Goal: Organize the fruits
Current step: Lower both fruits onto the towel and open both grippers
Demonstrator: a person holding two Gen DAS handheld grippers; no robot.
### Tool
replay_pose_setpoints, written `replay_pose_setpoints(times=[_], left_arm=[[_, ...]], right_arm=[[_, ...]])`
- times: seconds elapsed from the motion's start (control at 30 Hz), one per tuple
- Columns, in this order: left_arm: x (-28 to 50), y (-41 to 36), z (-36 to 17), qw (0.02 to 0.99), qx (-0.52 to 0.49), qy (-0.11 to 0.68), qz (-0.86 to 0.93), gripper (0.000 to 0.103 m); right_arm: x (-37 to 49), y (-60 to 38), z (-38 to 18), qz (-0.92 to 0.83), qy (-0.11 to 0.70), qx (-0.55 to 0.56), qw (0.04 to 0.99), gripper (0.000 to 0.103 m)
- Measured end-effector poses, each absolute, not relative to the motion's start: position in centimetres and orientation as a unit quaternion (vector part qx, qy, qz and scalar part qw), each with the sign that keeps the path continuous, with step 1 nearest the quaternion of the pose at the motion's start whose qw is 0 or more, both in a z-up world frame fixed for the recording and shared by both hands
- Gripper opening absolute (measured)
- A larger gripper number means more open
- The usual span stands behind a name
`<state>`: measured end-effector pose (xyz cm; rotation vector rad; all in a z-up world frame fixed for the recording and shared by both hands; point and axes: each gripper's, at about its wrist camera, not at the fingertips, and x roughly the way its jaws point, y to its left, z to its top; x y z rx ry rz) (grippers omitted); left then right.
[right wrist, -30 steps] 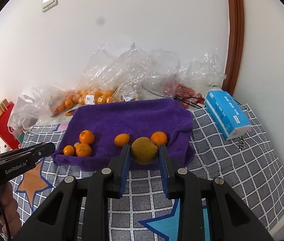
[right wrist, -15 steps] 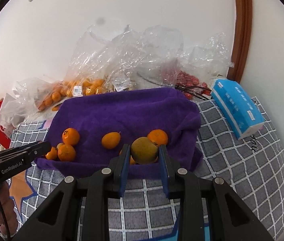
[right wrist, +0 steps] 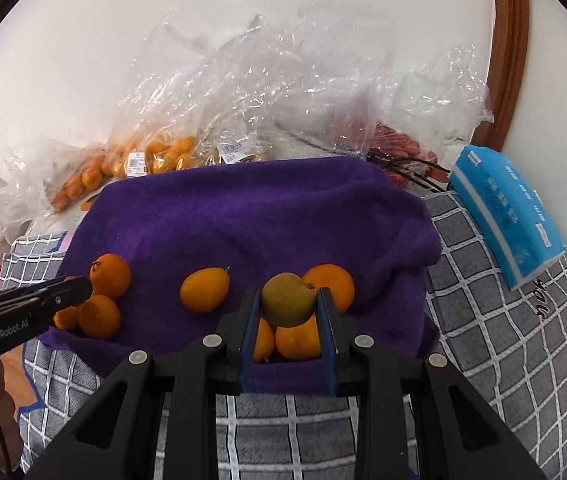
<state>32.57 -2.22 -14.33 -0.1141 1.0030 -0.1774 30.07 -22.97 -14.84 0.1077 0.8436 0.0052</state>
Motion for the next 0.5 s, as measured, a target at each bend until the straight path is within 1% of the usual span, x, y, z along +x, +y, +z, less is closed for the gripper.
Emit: replay_pose_setpoints(times=[0.5], left_arm=[[34.1,-1.9,-15.4,0.871,-0.061,0.479,-0.085,0.025]], right_arm=[[32.1,-22.0,-16.8,0.014,0.425,0.053,0.903,0.028]])
